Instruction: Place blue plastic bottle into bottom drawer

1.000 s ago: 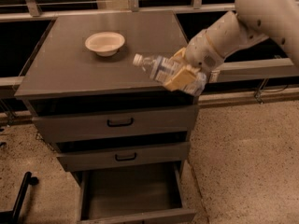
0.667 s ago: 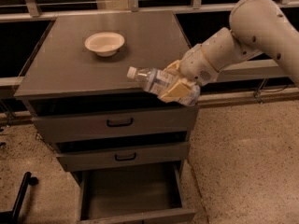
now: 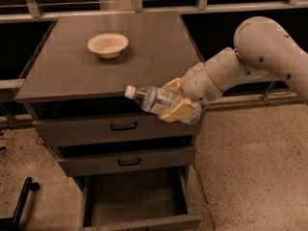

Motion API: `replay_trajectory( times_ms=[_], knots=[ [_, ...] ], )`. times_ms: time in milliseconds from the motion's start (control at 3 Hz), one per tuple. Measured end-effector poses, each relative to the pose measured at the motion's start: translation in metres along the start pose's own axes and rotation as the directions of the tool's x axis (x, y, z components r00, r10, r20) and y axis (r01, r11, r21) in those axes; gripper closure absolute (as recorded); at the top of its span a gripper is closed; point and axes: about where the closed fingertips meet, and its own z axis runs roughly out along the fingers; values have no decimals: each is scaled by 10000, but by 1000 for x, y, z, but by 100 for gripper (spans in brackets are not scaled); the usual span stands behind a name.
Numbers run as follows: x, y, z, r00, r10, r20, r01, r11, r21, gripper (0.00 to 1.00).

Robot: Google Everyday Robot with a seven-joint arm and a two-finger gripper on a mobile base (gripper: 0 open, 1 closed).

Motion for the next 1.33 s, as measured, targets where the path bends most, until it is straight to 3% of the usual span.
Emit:
replay_trajectory(
  times_ms=[667,1333],
  knots=[
    [13,18,26,9976,-697,-35,694,9963,-503,100],
    [55,44,112,9872,-1594,48,1594,9851,-645,100]
  ],
)
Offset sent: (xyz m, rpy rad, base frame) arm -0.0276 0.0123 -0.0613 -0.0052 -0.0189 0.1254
